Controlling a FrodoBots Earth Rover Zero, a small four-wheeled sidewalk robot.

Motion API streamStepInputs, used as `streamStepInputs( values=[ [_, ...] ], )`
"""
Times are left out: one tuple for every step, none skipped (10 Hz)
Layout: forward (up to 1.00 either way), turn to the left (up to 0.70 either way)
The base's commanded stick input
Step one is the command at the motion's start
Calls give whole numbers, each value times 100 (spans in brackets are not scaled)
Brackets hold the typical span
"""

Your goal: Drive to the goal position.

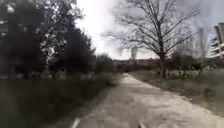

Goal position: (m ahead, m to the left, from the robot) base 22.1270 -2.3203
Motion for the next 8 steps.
streamStepInputs(
  values=[
    [100,-23],
    [100,-9],
    [100,0],
    [100,0],
    [100,0],
    [100,0],
    [100,0],
    [100,0]
  ],
)
